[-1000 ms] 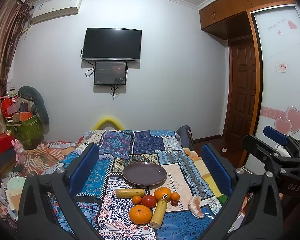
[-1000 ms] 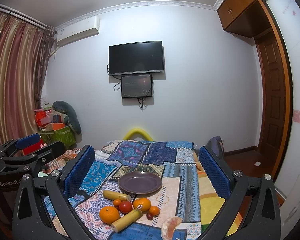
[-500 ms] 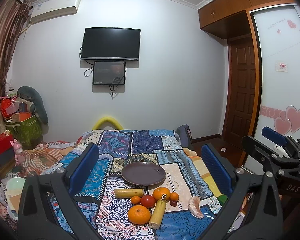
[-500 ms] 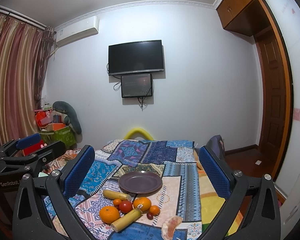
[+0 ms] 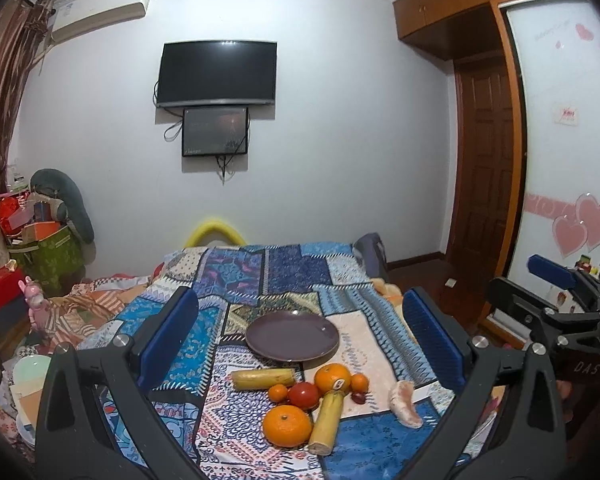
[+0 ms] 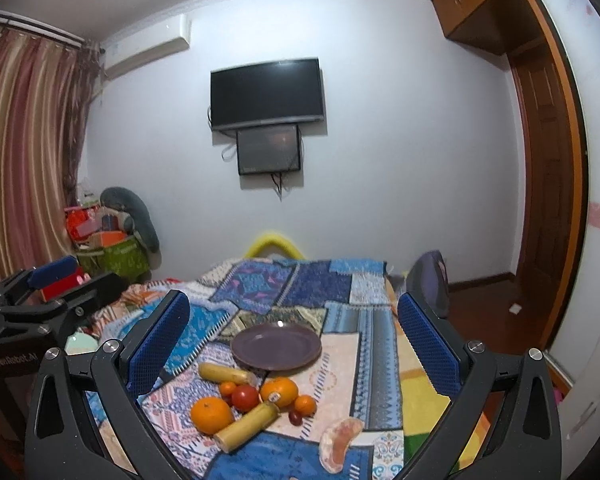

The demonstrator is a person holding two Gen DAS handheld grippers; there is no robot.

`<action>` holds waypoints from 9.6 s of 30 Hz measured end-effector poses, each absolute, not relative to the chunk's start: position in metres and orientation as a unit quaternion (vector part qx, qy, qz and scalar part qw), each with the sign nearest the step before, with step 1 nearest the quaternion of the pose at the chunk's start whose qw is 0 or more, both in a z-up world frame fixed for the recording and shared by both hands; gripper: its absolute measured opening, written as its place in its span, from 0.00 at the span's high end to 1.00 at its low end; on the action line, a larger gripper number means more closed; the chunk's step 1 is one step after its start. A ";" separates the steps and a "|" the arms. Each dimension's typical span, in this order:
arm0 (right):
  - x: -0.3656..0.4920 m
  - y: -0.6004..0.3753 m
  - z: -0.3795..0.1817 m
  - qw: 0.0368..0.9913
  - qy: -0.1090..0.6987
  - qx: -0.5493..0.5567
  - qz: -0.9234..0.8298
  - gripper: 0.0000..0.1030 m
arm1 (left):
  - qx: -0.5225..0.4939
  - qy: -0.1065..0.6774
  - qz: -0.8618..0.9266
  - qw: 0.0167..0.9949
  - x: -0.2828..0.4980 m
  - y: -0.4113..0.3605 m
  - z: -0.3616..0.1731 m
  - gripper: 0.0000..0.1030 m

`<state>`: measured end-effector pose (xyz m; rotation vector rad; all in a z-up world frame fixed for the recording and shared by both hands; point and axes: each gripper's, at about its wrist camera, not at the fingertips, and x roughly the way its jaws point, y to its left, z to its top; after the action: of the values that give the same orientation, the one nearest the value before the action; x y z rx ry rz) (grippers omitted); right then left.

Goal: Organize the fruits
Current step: 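Grasp the pink pomelo segment with the right tool while the left tool grasps the large orange, then carry the pomelo segment onto the brown plate with the right tool while the left tool carries the orange there, then open both tools and withdraw them from the plate, then grasp the Dole-labelled orange with the right tool while the left tool grasps the short yellow cucumber, then lower the Dole orange onto the plate with the right tool while the left tool lowers the cucumber beside it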

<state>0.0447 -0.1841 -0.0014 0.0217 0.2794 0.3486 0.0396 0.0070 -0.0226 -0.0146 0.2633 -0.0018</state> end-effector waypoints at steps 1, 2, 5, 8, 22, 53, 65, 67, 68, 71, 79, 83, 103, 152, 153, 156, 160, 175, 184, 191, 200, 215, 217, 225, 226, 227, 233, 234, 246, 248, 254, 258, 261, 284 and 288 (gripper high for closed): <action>0.050 -0.185 -0.007 0.975 0.147 0.010 0.167 0.00 | -0.006 0.139 -0.003 0.990 0.044 0.009 -0.026 0.02; 0.052 -0.187 -0.011 0.974 0.154 0.009 0.165 0.00 | -0.006 0.146 -0.007 0.989 0.048 0.011 -0.029 0.05; 0.066 -0.192 -0.027 0.970 0.186 0.007 0.157 0.00 | -0.010 0.185 -0.012 0.983 0.069 0.020 -0.044 0.16; 0.078 -0.196 -0.044 0.965 0.220 0.000 0.146 0.02 | -0.025 0.225 -0.019 0.974 0.091 0.029 -0.063 0.20; 0.133 -0.214 -0.129 0.907 0.392 0.020 0.155 0.35 | -0.040 0.389 -0.026 0.920 0.151 0.047 -0.155 0.40; 0.169 -0.196 -0.218 0.855 0.495 -0.013 0.155 0.48 | -0.054 0.488 -0.056 0.869 0.190 0.028 -0.243 0.33; 0.164 -0.201 -0.208 0.857 0.490 0.008 0.161 0.58 | -0.057 0.478 -0.046 0.875 0.181 0.035 -0.232 0.34; 0.163 -0.202 -0.201 0.863 0.480 0.006 0.157 0.59 | -0.063 0.469 -0.041 0.880 0.178 0.040 -0.225 0.34; 0.162 -0.203 -0.198 0.864 0.477 0.007 0.158 0.59 | -0.064 0.464 -0.038 0.883 0.176 0.042 -0.220 0.34; 0.162 -0.205 -0.185 0.873 0.461 0.009 0.158 0.59 | -0.065 0.445 -0.028 0.892 0.172 0.049 -0.205 0.34; 0.169 -0.197 -0.138 0.902 0.398 -0.006 0.165 0.59 | -0.061 0.392 -0.011 0.918 0.171 0.061 -0.161 0.34; 0.174 -0.189 -0.122 0.912 0.373 -0.017 0.172 0.59 | -0.060 0.366 -0.006 0.929 0.175 0.065 -0.141 0.34; 0.228 -0.143 -0.084 0.936 0.291 -0.048 0.192 0.59 | -0.041 0.312 0.009 0.949 0.237 0.062 -0.108 0.34; 0.352 -0.088 -0.192 0.851 0.446 -0.104 0.258 0.67 | -0.047 0.470 -0.005 0.881 0.396 0.078 -0.224 0.34; 0.349 -0.090 -0.191 0.851 0.446 -0.099 0.258 0.67 | -0.048 0.465 -0.005 0.884 0.394 0.079 -0.221 0.34; 0.342 -0.095 -0.185 0.856 0.440 -0.099 0.252 0.63 | -0.046 0.445 -0.003 0.894 0.385 0.078 -0.204 0.34; 0.327 -0.106 -0.170 0.863 0.430 -0.089 0.250 0.59 | -0.043 0.432 0.000 0.901 0.370 0.076 -0.187 0.34; 0.239 -0.123 -0.118 0.886 0.377 -0.100 0.250 0.42 | -0.023 0.396 0.018 0.918 0.283 0.074 -0.143 0.31; 0.210 -0.121 -0.137 0.871 0.408 -0.089 0.258 0.39 | -0.021 0.394 0.025 0.918 0.238 0.083 -0.146 0.23; 0.204 -0.117 -0.172 0.849 0.453 -0.082 0.259 0.39 | -0.026 0.422 0.029 0.906 0.228 0.089 -0.172 0.23; 0.212 -0.113 -0.195 0.833 0.479 -0.070 0.267 0.33 | -0.025 0.446 0.018 0.894 0.227 0.085 -0.197 0.23; 0.208 -0.107 -0.197 0.834 0.473 -0.074 0.273 0.43 | -0.033 0.455 -0.009 0.890 0.221 0.068 -0.201 0.23; 0.207 -0.112 -0.193 0.838 0.471 -0.066 0.268 0.43 | -0.030 0.449 -0.018 0.893 0.218 0.061 -0.197 0.23; 0.196 -0.150 -0.157 0.868 0.430 -0.047 0.242 0.43 | -0.036 0.468 -0.058 0.881 0.216 0.029 -0.204 0.29; 0.192 -0.158 -0.153 0.872 0.426 -0.046 0.236 0.43 | -0.036 0.471 -0.063 0.879 0.215 0.025 -0.205 0.30; 0.191 -0.161 -0.151 0.874 0.425 -0.046 0.233 0.43 | -0.036 0.472 -0.067 0.878 0.213 0.021 -0.206 0.30; 0.176 -0.189 -0.152 0.877 0.428 -0.044 0.213 0.43 | -0.020 0.487 -0.088 0.869 0.205 -0.008 -0.214 0.37; 0.174 -0.194 -0.153 0.877 0.430 -0.040 0.211 0.43 | -0.020 0.492 -0.090 0.866 0.205 -0.010 -0.216 0.40; 0.156 -0.214 -0.152 0.880 0.425 -0.012 0.214 0.43 | -0.025 0.547 -0.093 0.832 0.217 -0.036 -0.256 0.59; 0.155 -0.215 -0.155 0.879 0.427 -0.010 0.214 0.43 | -0.020 0.546 -0.091 0.833 0.220 -0.041 -0.256 0.59; 0.155 -0.218 -0.160 0.875 0.433 -0.001 0.214 0.43 | -0.005 0.537 -0.086 0.839 0.225 -0.048 -0.255 0.67; 0.155 -0.218 -0.158 0.877 0.431 -0.004 0.213 0.43 | -0.018 0.525 -0.088 0.846 0.218 -0.037 -0.243 0.67; 0.157 -0.216 -0.156 0.879 0.428 -0.007 0.212 0.43 | -0.020 0.510 -0.087 0.855 0.212 -0.031 -0.230 0.67; 0.200 -0.177 -0.121 0.899 0.377 -0.019 0.222 0.43 | -0.039 0.386 -0.071 0.919 0.229 0.019 -0.122 0.67; 0.212 -0.166 -0.117 0.901 0.369 -0.021 0.227 0.43 | -0.037 0.380 -0.059 0.922 0.245 0.028 -0.121 0.67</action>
<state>0.2123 -0.1661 -0.1174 -0.0429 0.7637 0.4707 0.2445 0.0283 -0.1213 -0.0768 0.7798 -0.1217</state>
